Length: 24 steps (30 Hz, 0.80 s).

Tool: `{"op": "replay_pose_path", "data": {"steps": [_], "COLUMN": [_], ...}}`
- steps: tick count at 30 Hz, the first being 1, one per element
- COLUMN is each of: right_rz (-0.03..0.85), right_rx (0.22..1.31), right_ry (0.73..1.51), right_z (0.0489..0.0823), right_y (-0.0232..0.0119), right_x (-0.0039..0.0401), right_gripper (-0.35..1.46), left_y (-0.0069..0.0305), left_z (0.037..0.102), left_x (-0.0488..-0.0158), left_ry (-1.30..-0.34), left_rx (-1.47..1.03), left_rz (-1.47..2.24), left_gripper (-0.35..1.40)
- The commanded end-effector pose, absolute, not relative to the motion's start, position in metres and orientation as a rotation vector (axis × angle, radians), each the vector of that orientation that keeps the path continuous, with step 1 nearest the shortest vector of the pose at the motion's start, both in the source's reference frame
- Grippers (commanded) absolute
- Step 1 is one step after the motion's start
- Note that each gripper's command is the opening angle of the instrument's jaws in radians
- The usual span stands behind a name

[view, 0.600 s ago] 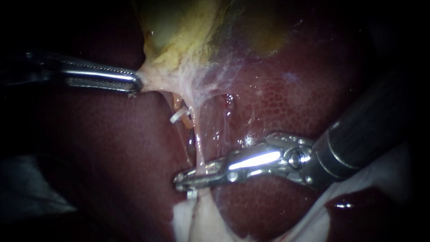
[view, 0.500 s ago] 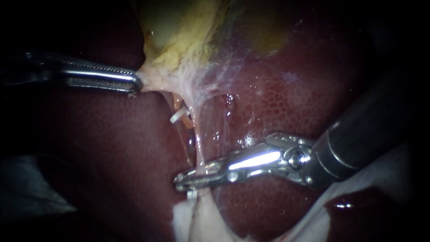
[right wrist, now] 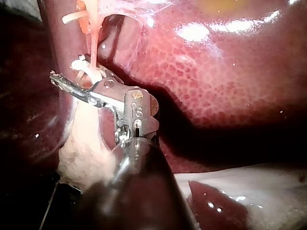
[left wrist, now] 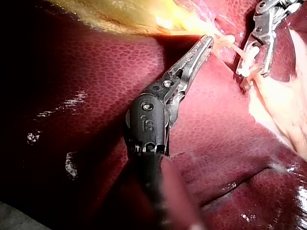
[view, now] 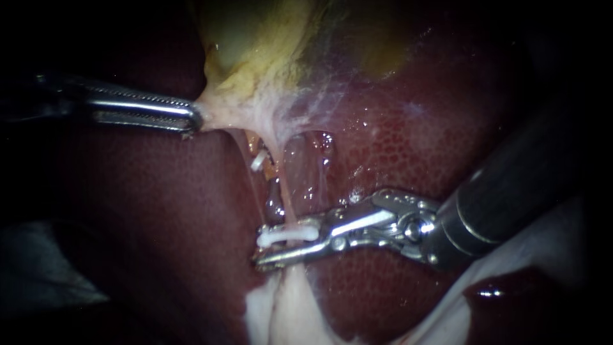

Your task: Going back first clip right tube

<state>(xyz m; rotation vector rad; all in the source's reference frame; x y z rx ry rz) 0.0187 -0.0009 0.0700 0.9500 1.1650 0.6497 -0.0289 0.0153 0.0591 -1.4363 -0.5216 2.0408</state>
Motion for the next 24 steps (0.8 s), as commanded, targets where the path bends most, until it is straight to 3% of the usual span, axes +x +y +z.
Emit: {"op": "replay_pose_path", "data": {"steps": [1, 7, 24], "right_rz": [0.648, 0.642, 0.582], "right_rx": [0.935, 0.868, 0.826], "right_ry": [1.159, 1.139, 1.138], "right_z": [0.0702, 0.0708, 0.0690], "right_y": [-0.0008, -0.0002, 0.0002], "right_x": [0.0186, 0.0180, 0.0169], "right_gripper": [0.49, 0.49, 0.50], "left_y": [0.0153, 0.0153, 0.0152], "left_z": [0.0591, 0.0591, 0.0591], "left_x": [-0.0289, -0.0289, -0.0289], "left_ry": [-0.521, -0.521, -0.525], "left_rx": [-1.436, -1.436, -1.433], "left_rz": [2.040, 2.040, 2.036], "left_gripper": [-0.35, -0.35, -0.35]}}
